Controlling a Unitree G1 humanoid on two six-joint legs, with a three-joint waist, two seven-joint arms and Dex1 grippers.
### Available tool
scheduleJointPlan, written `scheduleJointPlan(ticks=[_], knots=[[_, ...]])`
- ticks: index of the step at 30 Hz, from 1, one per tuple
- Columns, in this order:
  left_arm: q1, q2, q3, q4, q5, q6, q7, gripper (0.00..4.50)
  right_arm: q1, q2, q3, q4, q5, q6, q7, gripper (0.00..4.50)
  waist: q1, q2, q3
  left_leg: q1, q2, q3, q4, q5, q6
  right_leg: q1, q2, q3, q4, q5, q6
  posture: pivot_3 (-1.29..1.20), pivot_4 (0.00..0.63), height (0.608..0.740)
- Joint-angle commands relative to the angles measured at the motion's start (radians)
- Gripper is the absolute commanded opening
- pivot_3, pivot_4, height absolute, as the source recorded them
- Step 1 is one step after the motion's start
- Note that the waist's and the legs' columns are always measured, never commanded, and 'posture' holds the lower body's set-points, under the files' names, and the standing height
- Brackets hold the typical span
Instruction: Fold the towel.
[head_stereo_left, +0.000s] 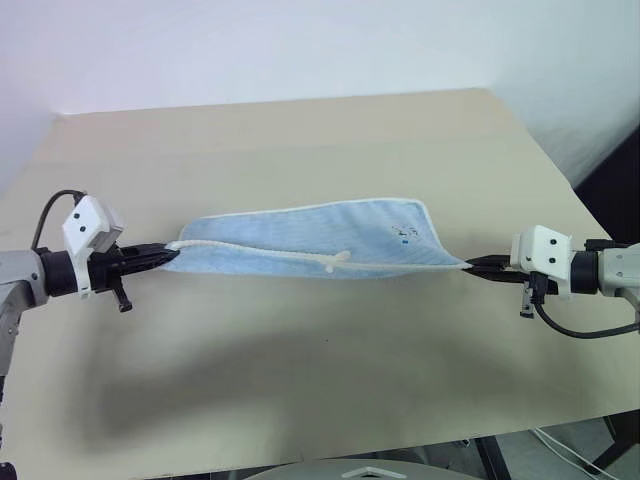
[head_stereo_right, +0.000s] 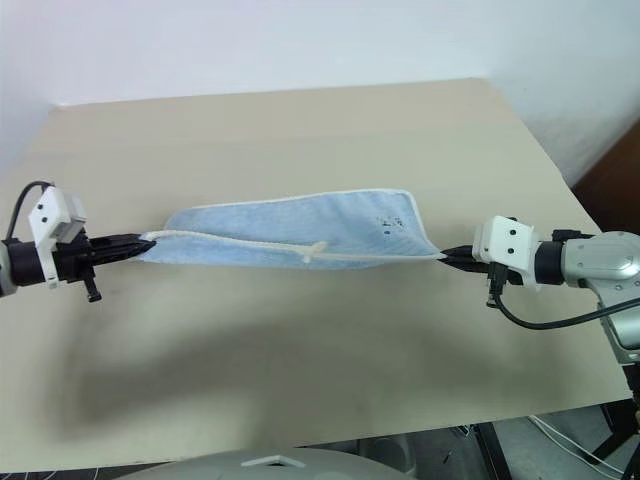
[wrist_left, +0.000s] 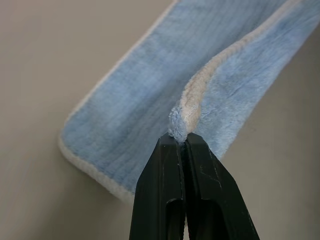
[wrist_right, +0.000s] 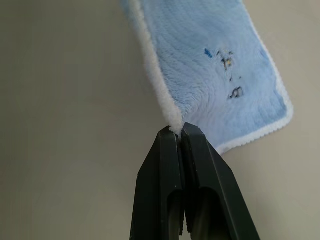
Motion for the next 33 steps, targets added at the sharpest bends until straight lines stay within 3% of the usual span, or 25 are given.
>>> scheduleJointPlan(ticks=[1, 7, 13, 20, 24, 33], knots=[[-0.056, -0.010, -0.015, 0.046, 0.056, -0.038, 0.064, 0.00, -0.115, 0.043, 0.022, 0.065, -0.062, -0.034, -0.049, 0.03, -0.001, 0.000, 0.000, 0.000, 0.000, 0.000, 0.000, 0.000, 0.000, 0.000, 0.000, 0.000, 0.000, 0.000, 0.000, 0.00, 0.150, 0.728], [-0.281, -0.111, -0.172, 0.321, 0.293, -0.181, 0.291, 0.00, -0.429, 0.205, 0.175, 0.407, -0.330, -0.174, -0.248, 0.03, 0.002, -0.001, -0.001, 0.000, -0.003, 0.000, 0.000, 0.002, 0.001, 0.000, 0.000, -0.001, 0.002, 0.003, 0.003, 0.00, 0.150, 0.728], [-0.402, -0.188, -0.243, 0.457, 0.363, -0.231, 0.348, 0.00, -0.627, 0.280, 0.306, 0.746, -0.535, -0.370, -0.392, 0.03, 0.000, -0.002, -0.001, -0.012, -0.006, 0.000, -0.001, 0.006, -0.003, -0.012, -0.001, -0.001, 0.003, 0.003, 0.003, 0.00, 0.150, 0.728], [-0.433, -0.210, -0.274, 0.519, 0.393, -0.262, 0.349, 0.00, -0.752, 0.321, 0.377, 1.006, -0.657, -0.537, -0.539, 0.03, -0.005, -0.001, -0.001, -0.022, -0.007, 0.000, -0.002, 0.006, -0.003, -0.022, -0.001, -0.001, 0.003, 0.003, 0.003, 0.00, 0.150, 0.728], [-0.409, -0.203, -0.272, 0.507, 0.389, -0.263, 0.331, 1.05, -0.783, 0.330, 0.388, 1.068, -0.683, -0.596, -0.574, 0.96, -0.006, -0.001, -0.001, -0.021, -0.007, 0.000, -0.001, 0.006, -0.003, -0.021, -0.001, -0.001, 0.004, 0.003, 0.003, 0.00, 0.150, 0.728], [-0.344, -0.168, -0.241, 0.464, 0.382, -0.249, 0.318, 4.14, -0.808, 0.283, 0.381, 1.067, -0.757, -0.680, -0.705, 4.08, -0.007, -0.001, -0.001, -0.018, -0.006, -0.001, -0.001, 0.007, -0.004, -0.020, -0.001, 0.000, 0.006, 0.003, 0.003, 0.00, 0.150, 0.728]])
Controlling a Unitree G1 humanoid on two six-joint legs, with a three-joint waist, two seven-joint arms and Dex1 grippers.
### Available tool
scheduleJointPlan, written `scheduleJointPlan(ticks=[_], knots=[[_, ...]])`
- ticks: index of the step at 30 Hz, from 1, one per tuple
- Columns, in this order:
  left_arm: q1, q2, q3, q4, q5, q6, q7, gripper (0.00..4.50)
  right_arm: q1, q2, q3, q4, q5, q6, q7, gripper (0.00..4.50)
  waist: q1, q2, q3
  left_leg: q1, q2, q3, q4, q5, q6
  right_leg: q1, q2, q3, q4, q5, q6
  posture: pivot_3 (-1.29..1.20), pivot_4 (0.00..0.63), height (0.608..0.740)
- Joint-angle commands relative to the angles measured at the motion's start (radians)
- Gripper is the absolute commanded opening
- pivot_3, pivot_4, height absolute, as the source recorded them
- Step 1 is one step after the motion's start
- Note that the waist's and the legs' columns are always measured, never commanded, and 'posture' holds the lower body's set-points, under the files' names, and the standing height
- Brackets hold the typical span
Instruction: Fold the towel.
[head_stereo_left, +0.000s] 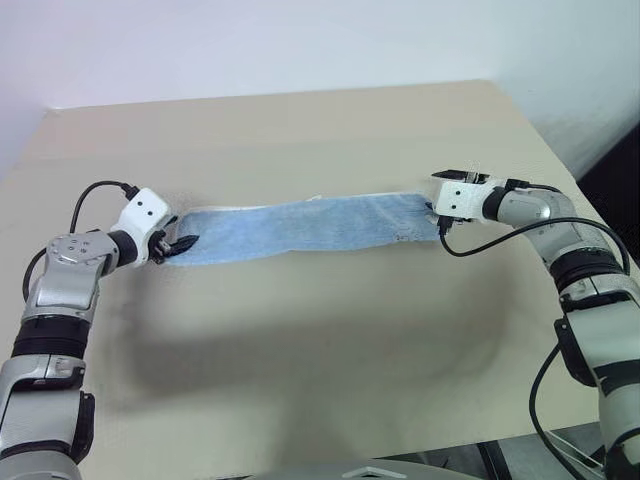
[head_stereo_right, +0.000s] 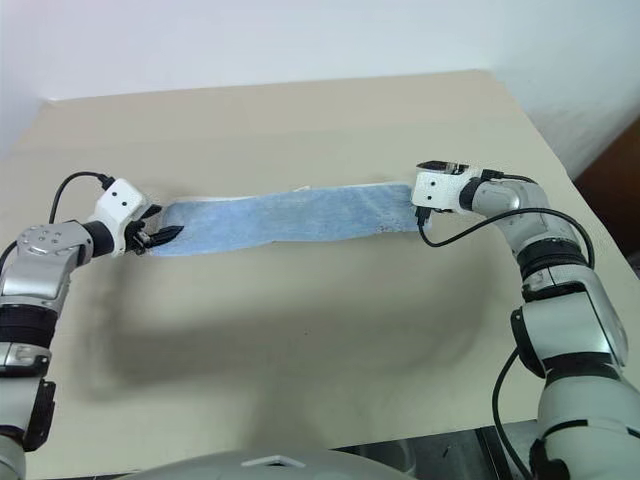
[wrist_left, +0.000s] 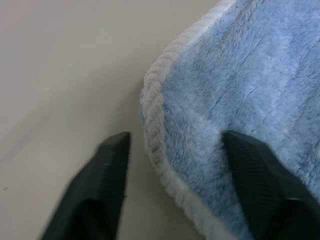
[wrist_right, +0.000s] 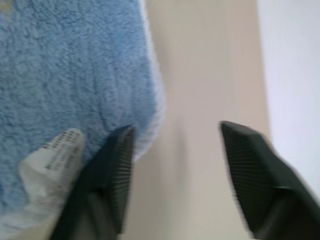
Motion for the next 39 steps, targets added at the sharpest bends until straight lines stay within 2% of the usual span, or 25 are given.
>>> scheduleJointPlan(ticks=[1, 4, 7, 10, 12, 14, 16, 21, 24, 26, 29, 34, 39], knots=[[0.015, 0.026, 0.046, -0.027, -0.003, -0.002, 0.022, 4.47, -0.033, -0.055, -0.031, -0.040, -0.003, -0.023, -0.062, 4.39, 0.000, 0.000, 0.000, 0.000, 0.000, 0.000, 0.000, 0.000, 0.000, 0.000, 0.000, 0.000, 0.000, 0.000, 0.000, 0.00, 0.150, 0.728], [0.021, 0.017, 0.098, -0.067, -0.035, -0.001, 0.049, 4.49, 0.024, -0.075, -0.150, -0.134, 0.136, 0.056, -0.036, 4.45, 0.002, 0.000, 0.000, 0.000, 0.000, 0.000, 0.000, 0.000, 0.000, 0.000, 0.000, 0.000, 0.001, 0.000, 0.000, 0.00, 0.150, 0.728], [0.035, 0.006, 0.136, -0.141, -0.075, 0.010, 0.053, 4.49, 0.161, -0.050, -0.296, -0.342, 0.355, 0.286, 0.067, 4.45, 0.008, -0.001, -0.001, 0.000, 0.001, -0.002, 0.000, 0.000, 0.000, 0.002, 0.000, -0.001, 0.000, 0.000, 0.000, 0.00, 0.150, 0.728], [0.039, -0.005, 0.154, -0.183, -0.094, 0.017, 0.066, 4.49, 0.384, -0.019, -0.405, -0.695, 0.558, 0.642, 0.131, 4.45, 0.013, -0.003, -0.002, 0.000, 0.001, -0.004, 0.000, -0.002, 0.003, 0.004, 0.000, -0.001, -0.001, 0.000, 0.000, 0.00, 0.150, 0.728], [0.026, -0.015, 0.160, -0.188, -0.098, 0.023, 0.085, 4.49, 0.519, 0.019, -0.489, -0.926, 0.731, 0.942, 0.109, 4.45, 0.013, -0.002, -0.002, 0.000, 0.000, -0.004, 0.000, -0.004, 0.006, 0.004, -0.001, -0.001, -0.001, 0.000, 0.000, 0.00, 0.150, 0.728], [0.006, -0.031, 0.159, -0.195, -0.111, 0.013, 0.085, 4.49, 0.615, 0.051, -0.555, -1.116, 0.894, 1.215, 0.075, 4.45, 0.013, -0.002, -0.002, 0.000, 0.000, -0.004, 0.001, -0.004, 0.006, 0.002, -0.001, -0.001, 0.000, 0.000, 0.000, 0.00, 0.150, 0.728], [-0.012, -0.046, 0.151, -0.203, -0.122, 0.015, 0.073, 4.49, 0.649, 0.094, -0.623, -1.215, 1.018, 1.414, 0.006, 4.45, 0.009, -0.002, -0.002, 0.000, 0.000, -0.003, 0.001, -0.004, 0.006, 0.002, -0.001, 0.000, 0.000, 0.000, 0.000, 0.00, 0.150, 0.728], [-0.015, -0.093, 0.054, -0.305, -0.164, 0.025, -0.065, 4.49, 0.640, 0.272, -0.877, -1.313, 1.370, 1.851, -0.257, 4.45, 0.011, -0.003, -0.002, 0.012, 0.002, -0.003, 0.000, -0.003, 0.005, 0.012, 0.000, 0.000, 0.000, 0.001, -0.002, 0.00, 0.150, 0.728], [-0.015, -0.112, 0.015, -0.340, -0.171, 0.039, -0.103, 4.49, 0.633, 0.339, -0.960, -1.345, 1.519, 2.033, -0.375, 4.45, 0.011, -0.003, -0.002, 0.013, 0.003, -0.003, 0.000, -0.004, 0.005, 0.015, -0.001, 0.001, -0.002, 0.001, -0.002, 0.00, 0.150, 0.728], [-0.010, -0.123, -0.008, -0.360, -0.169, 0.035, -0.124, 4.49, 0.631, 0.387, -0.995, -1.350, 1.580, 2.119, -0.457, 4.45, 0.010, -0.003, -0.002, 0.013, 0.002, -0.003, 0.000, -0.004, 0.006, 0.015, -0.001, 0.001, -0.002, 0.001, -0.002, 0.00, 0.150, 0.728], [-0.006, -0.139, -0.040, -0.377, -0.153, 0.025, -0.137, 4.49, 0.609, 0.488, -1.046, -1.329, 1.670, 2.137, -0.604, 4.45, 0.007, -0.002, -0.003, 0.013, 0.003, -0.002, -0.001, -0.004, 0.006, 0.014, -0.001, 0.001, -0.002, 0.001, -0.002, 0.00, 0.150, 0.728], [0.002, -0.163, -0.064, -0.408, -0.153, 0.032, -0.142, 4.49, 0.537, 0.611, -1.066, -1.248, 1.772, 2.058, -0.846, 4.45, 0.006, -0.002, -0.003, 0.013, 0.003, -0.002, -0.001, -0.004, 0.006, 0.014, 0.000, 0.001, -0.002, 0.001, -0.002, 0.00, 0.150, 0.728], [0.013, -0.168, -0.066, -0.433, -0.164, 0.044, -0.151, 4.49, 0.491, 0.646, -1.044, -1.149, 1.837, 1.946, -1.003, 4.45, 0.008, -0.002, -0.003, 0.013, 0.002, -0.002, -0.001, -0.004, 0.007, 0.014, 0.001, 0.001, -0.002, 0.001, -0.002, 0.00, 0.150, 0.728]])
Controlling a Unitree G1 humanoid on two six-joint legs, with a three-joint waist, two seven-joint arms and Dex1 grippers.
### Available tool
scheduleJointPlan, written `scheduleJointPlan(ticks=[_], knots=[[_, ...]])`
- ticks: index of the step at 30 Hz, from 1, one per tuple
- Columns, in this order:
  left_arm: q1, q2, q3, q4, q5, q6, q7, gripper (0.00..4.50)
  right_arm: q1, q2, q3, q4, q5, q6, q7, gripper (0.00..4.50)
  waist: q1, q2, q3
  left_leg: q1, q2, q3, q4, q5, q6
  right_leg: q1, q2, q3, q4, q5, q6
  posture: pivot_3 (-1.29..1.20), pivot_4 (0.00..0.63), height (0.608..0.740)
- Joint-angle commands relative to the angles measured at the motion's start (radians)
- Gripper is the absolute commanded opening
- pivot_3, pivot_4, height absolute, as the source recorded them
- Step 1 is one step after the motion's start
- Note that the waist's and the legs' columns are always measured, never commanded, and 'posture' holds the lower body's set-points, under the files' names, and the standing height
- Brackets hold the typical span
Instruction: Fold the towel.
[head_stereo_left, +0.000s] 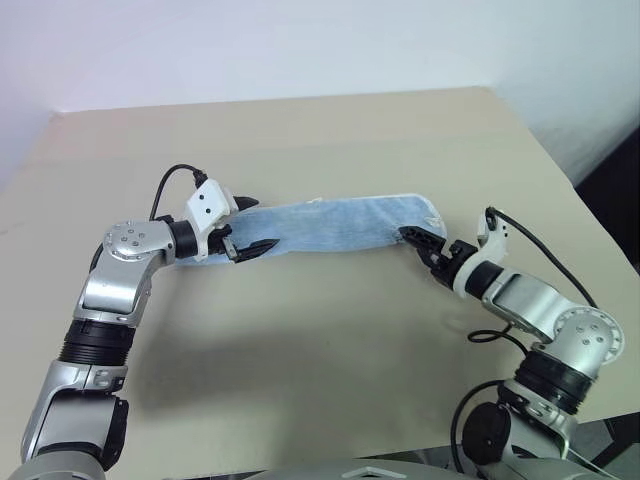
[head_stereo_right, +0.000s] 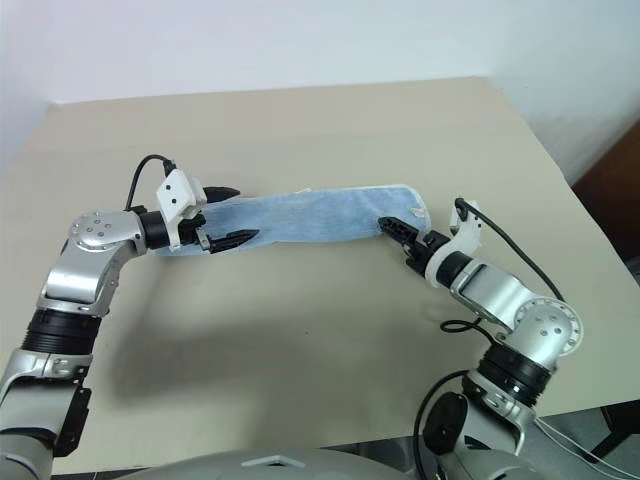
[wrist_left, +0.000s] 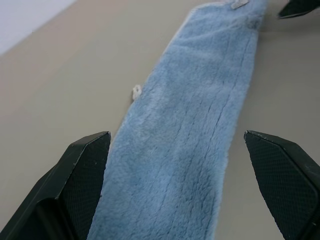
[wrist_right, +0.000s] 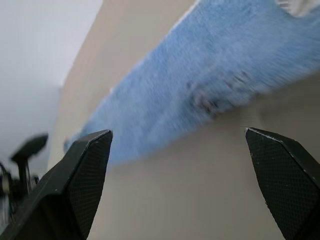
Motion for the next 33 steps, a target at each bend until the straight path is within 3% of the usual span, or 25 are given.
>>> scheduleJointPlan(ticks=[1, 12, 29, 33], knots=[[0.007, 0.002, 0.004, -0.056, -0.020, 0.006, -0.013, 4.49, -0.032, 0.004, 0.005, 0.054, 0.058, -0.093, -0.096, 4.45, -0.001, 0.000, 0.000, 0.000, 0.000, 0.000, 0.000, 0.000, 0.000, 0.000, 0.000, 0.000, 0.000, 0.000, 0.000, 0.00, 0.150, 0.728], [0.063, 0.021, 0.019, -0.145, -0.052, 0.044, -0.042, 4.49, 0.055, -0.102, 0.080, 0.069, 0.244, -0.215, -0.242, 4.45, 0.001, 0.000, 0.000, 0.000, 0.000, 0.000, 0.000, -0.001, 0.002, 0.002, 0.000, 0.000, -0.001, 0.000, 0.000, 0.00, 0.150, 0.728], [0.036, -0.038, -0.022, -0.139, -0.043, 0.038, -0.023, 4.49, -0.127, -0.114, 0.214, 0.385, -0.012, -0.485, -0.012, 4.45, -0.009, 0.000, -0.001, 0.005, 0.002, 0.001, 0.001, -0.001, 0.003, 0.006, 0.003, 0.000, -0.002, -0.001, 0.001, 0.00, 0.150, 0.728], [0.052, -0.038, -0.015, -0.154, -0.045, 0.042, -0.010, 4.50, -0.126, -0.111, 0.193, 0.385, -0.025, -0.511, -0.011, 3.52, -0.006, 0.000, -0.001, 0.005, 0.001, 0.001, 0.001, -0.001, 0.003, 0.007, 0.002, 0.000, -0.002, 0.000, 0.001, 0.00, 0.150, 0.728]])
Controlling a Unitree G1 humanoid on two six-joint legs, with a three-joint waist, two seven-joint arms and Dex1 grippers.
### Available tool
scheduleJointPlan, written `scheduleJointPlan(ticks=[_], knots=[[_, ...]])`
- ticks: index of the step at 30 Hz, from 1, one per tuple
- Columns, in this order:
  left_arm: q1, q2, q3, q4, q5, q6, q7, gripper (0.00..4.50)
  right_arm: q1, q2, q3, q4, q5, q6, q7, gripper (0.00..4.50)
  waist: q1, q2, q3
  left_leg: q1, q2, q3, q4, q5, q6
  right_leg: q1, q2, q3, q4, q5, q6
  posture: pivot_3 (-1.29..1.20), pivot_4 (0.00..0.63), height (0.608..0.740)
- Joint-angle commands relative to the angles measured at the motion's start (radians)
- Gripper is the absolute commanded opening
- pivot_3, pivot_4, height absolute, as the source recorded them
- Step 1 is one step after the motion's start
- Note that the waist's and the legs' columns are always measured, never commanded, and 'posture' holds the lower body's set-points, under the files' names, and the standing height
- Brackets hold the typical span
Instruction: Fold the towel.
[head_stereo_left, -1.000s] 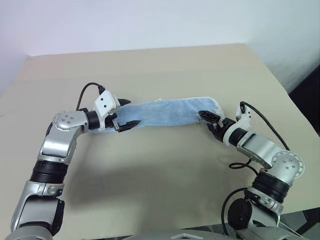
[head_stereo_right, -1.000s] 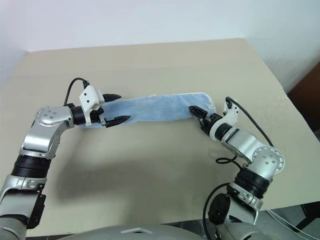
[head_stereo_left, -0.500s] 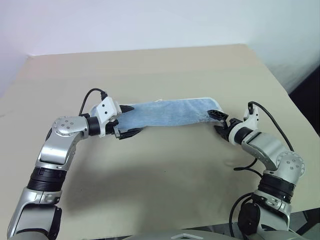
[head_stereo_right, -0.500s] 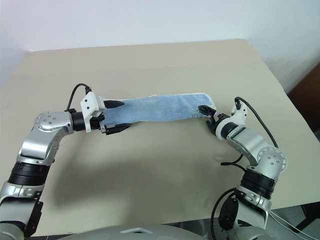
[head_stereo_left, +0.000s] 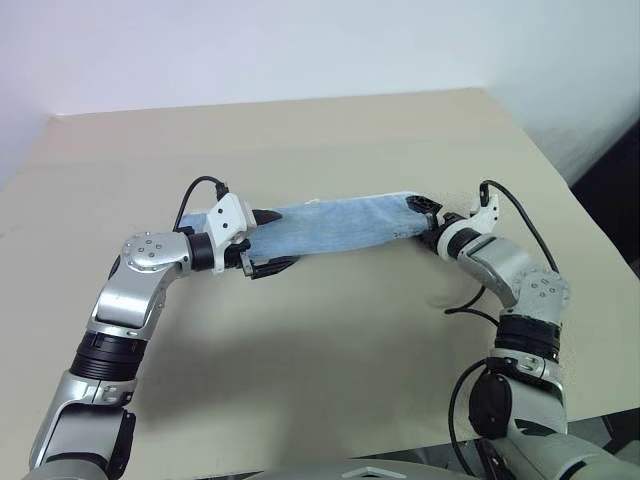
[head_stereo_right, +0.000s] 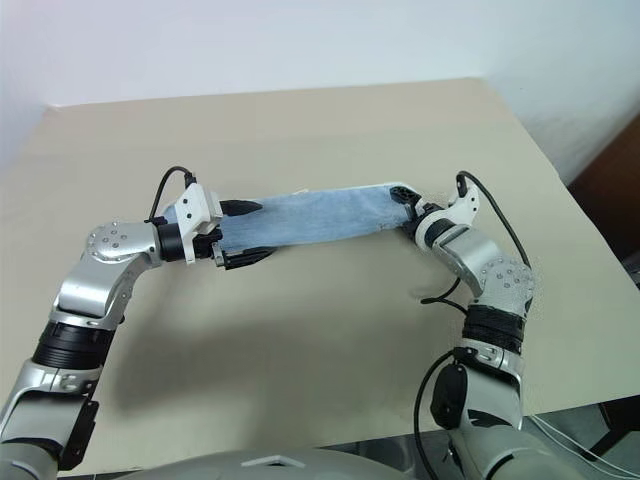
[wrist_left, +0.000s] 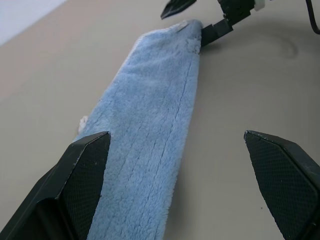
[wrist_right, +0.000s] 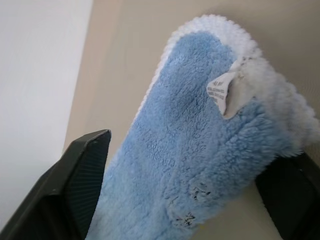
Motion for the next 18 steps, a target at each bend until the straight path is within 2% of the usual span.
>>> scheduleJointPlan(ticks=[1, 10, 18], knots=[[0.001, 0.002, 0.015, -0.037, -0.006, -0.003, 0.017, 4.50, -0.002, 0.002, -0.022, 0.003, -0.016, -0.025, -0.004, 3.18, 0.002, 0.000, 0.000, 0.000, 0.000, 0.000, 0.000, 0.000, 0.000, 0.000, 0.000, 0.000, 0.000, 0.000, 0.000, 0.00, 0.150, 0.728], [0.027, 0.026, 0.029, -0.062, -0.014, 0.010, 0.031, 4.50, 0.055, -0.064, -0.101, -0.077, 0.022, -0.014, -0.037, 0.05, 0.011, 0.000, 0.000, -0.005, -0.001, 0.000, -0.001, 0.000, 0.001, -0.005, -0.002, 0.000, -0.001, 0.000, 0.000, 0.00, 0.150, 0.728], [-0.001, 0.027, 0.022, -0.021, -0.004, -0.005, 0.025, 4.50, 0.060, -0.254, -0.148, -0.059, -0.004, -0.004, 0.037, 0.01, 0.008, 0.001, 0.001, -0.006, -0.002, -0.001, -0.001, -0.001, 0.001, -0.004, -0.002, 0.000, -0.002, 0.000, 0.000, 0.00, 0.150, 0.728]])
